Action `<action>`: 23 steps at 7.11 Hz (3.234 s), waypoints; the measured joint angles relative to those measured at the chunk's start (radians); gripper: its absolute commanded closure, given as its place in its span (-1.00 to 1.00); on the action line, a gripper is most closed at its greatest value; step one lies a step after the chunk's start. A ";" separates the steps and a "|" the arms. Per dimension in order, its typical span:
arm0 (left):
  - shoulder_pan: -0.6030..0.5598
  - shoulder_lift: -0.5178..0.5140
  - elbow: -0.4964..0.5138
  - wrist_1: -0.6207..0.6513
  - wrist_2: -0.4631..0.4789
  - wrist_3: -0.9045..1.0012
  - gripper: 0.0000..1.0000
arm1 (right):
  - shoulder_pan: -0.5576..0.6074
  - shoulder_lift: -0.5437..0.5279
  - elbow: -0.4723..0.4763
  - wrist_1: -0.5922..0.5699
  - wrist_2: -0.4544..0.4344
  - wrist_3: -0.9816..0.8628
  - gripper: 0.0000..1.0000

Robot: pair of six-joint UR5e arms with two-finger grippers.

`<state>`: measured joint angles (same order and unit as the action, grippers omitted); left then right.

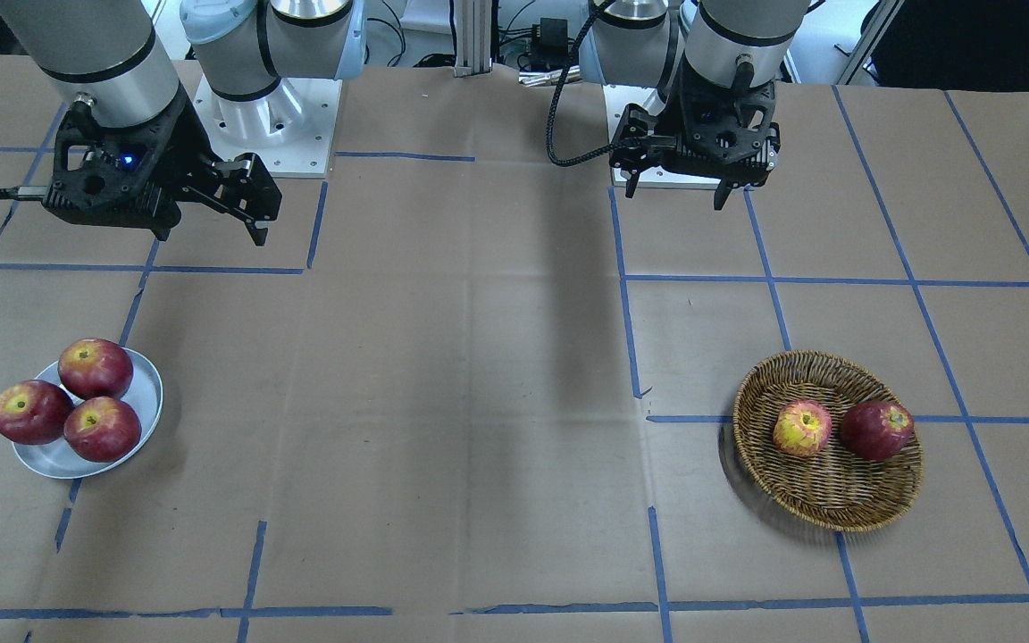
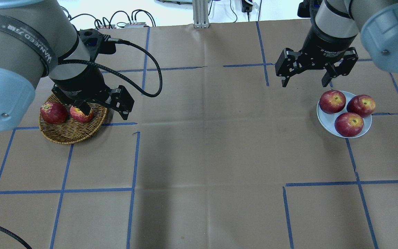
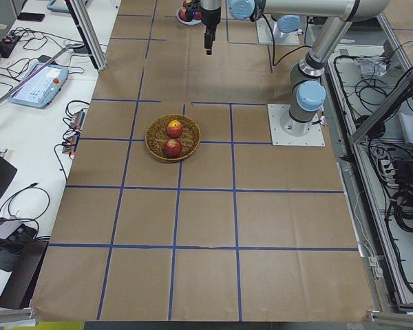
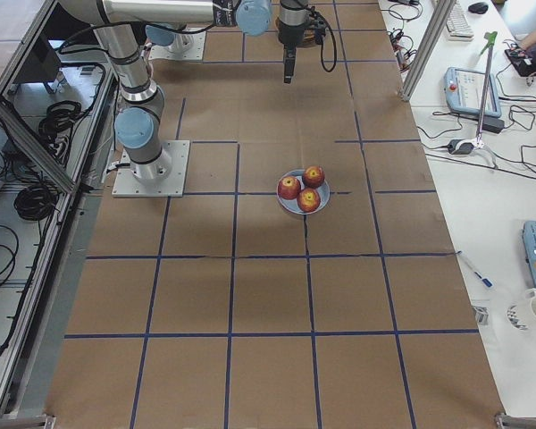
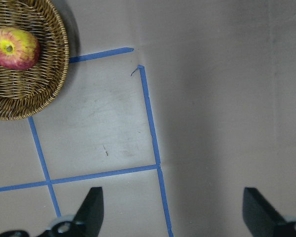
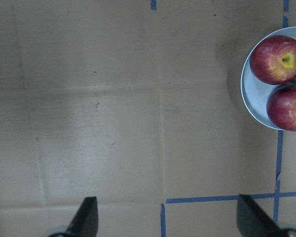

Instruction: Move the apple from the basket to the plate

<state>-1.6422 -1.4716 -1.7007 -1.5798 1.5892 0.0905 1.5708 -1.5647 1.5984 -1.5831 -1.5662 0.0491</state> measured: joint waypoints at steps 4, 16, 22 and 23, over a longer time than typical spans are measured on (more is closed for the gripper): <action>0.000 0.001 0.000 0.000 0.000 0.001 -0.99 | 0.000 0.000 0.000 -0.001 0.000 0.000 -1.00; 0.267 -0.099 -0.060 0.173 0.005 0.395 -0.99 | 0.000 0.001 0.000 -0.001 0.000 -0.001 -1.00; 0.410 -0.348 -0.119 0.458 0.004 0.684 -0.99 | 0.000 0.000 0.000 -0.001 0.001 0.000 -1.00; 0.415 -0.372 -0.120 0.476 0.002 0.693 -0.99 | 0.000 0.001 0.000 -0.001 0.001 0.000 -1.00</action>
<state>-1.2277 -1.8435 -1.8209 -1.1035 1.5912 0.7830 1.5708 -1.5638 1.5984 -1.5846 -1.5652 0.0491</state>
